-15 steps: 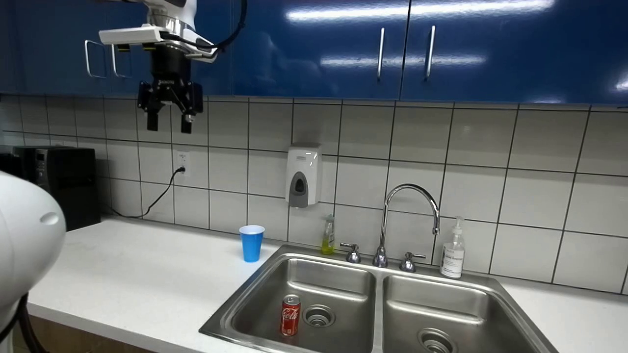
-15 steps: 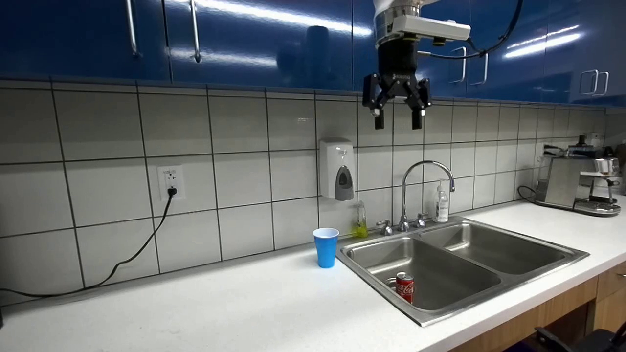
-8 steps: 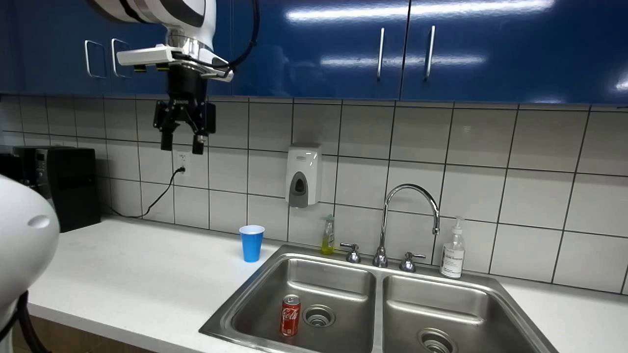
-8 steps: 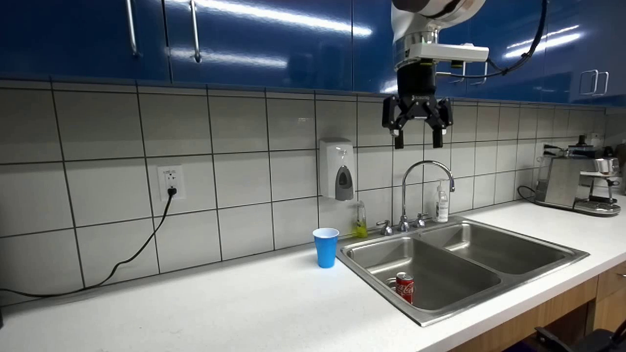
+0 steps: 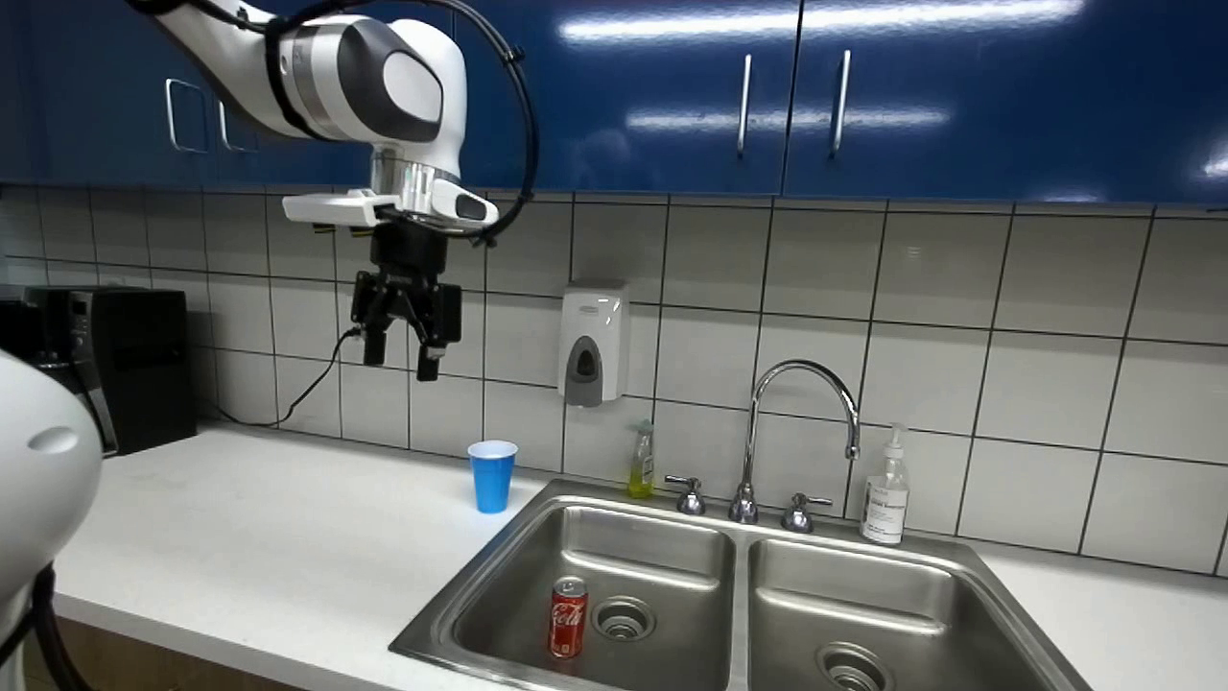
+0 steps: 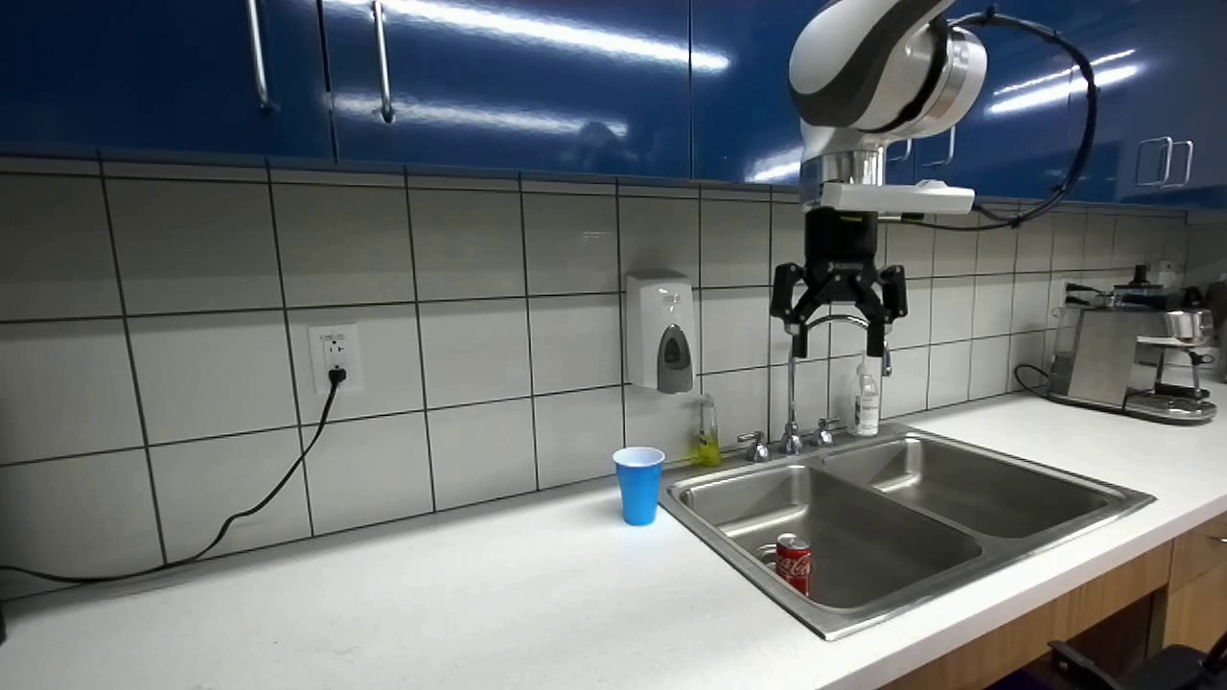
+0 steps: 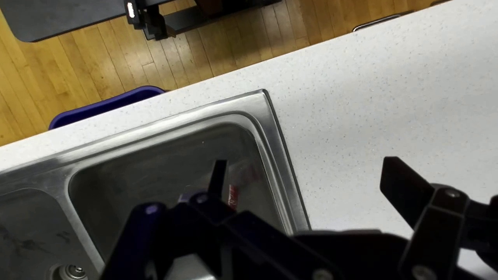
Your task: Remove the can from the sink
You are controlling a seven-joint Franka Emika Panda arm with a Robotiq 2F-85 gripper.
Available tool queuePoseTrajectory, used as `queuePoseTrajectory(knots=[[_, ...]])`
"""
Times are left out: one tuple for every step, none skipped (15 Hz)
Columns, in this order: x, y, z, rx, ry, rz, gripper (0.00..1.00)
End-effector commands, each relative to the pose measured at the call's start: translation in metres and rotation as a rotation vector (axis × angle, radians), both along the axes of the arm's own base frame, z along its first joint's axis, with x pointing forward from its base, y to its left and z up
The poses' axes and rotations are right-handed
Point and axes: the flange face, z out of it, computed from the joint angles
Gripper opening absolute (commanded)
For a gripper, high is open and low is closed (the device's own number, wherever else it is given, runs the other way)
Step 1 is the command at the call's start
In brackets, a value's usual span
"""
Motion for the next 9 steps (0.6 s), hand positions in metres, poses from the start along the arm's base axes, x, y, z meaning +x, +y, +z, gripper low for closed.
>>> queuePoseTrajectory(knots=[[0.005,-0.013,-0.034,-0.003,-0.018,-0.043,1.0],[0.007,-0.015,-0.044,-0.002,-0.022,-0.046,1.0],[0.009,-0.017,-0.055,-0.007,-0.025,-0.052,1.0],[0.011,-0.018,-0.064,-0.008,-0.029,-0.053,1.0],[0.014,-0.019,-0.073,-0.007,-0.031,-0.054,1.0],[0.017,-0.02,-0.082,-0.013,-0.035,-0.056,1.0],[0.022,-0.02,-0.092,-0.02,-0.041,-0.058,1.0],[0.027,-0.02,-0.1,-0.014,-0.045,-0.059,1.0],[0.033,-0.021,-0.109,-0.018,-0.053,-0.062,1.0]])
